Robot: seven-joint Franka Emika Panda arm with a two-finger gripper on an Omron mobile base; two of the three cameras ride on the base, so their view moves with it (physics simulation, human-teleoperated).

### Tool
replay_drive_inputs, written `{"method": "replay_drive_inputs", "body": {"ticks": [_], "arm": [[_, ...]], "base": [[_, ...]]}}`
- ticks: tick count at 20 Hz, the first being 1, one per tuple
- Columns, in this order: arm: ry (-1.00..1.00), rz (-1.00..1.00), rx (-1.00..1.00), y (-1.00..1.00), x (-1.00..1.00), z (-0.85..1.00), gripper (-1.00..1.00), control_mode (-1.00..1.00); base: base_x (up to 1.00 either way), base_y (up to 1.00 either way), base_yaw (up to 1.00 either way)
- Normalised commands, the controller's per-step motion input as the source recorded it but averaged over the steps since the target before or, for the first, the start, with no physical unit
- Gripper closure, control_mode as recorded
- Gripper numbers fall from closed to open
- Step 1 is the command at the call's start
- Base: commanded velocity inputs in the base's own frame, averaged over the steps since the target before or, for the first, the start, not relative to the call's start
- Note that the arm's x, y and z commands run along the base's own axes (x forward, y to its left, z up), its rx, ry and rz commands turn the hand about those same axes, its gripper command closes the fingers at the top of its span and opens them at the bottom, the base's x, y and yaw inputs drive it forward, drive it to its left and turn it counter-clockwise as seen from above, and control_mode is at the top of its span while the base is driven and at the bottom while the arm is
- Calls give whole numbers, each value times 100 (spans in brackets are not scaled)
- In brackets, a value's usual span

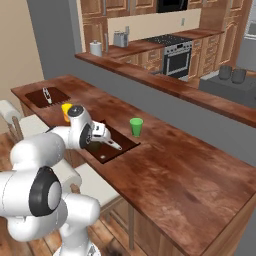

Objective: Gather the avocado and tomato from the fridge and place them on a tray on the dining counter. Then gather the fish and chicken drumstick from the fridge and place them on the other tray.

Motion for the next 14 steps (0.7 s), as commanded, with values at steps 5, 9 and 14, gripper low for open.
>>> {"method": "replay_drive_inputs", "body": {"ticks": [5,9,14], "arm": [[0,0,0,-1,19,-13,100,-100],[0,0,0,0,19,-17,100,-100],[0,0,0,0,20,-18,100,-100]], "base": [[0,0,0],[0,0,0],[0,0,0]]}}
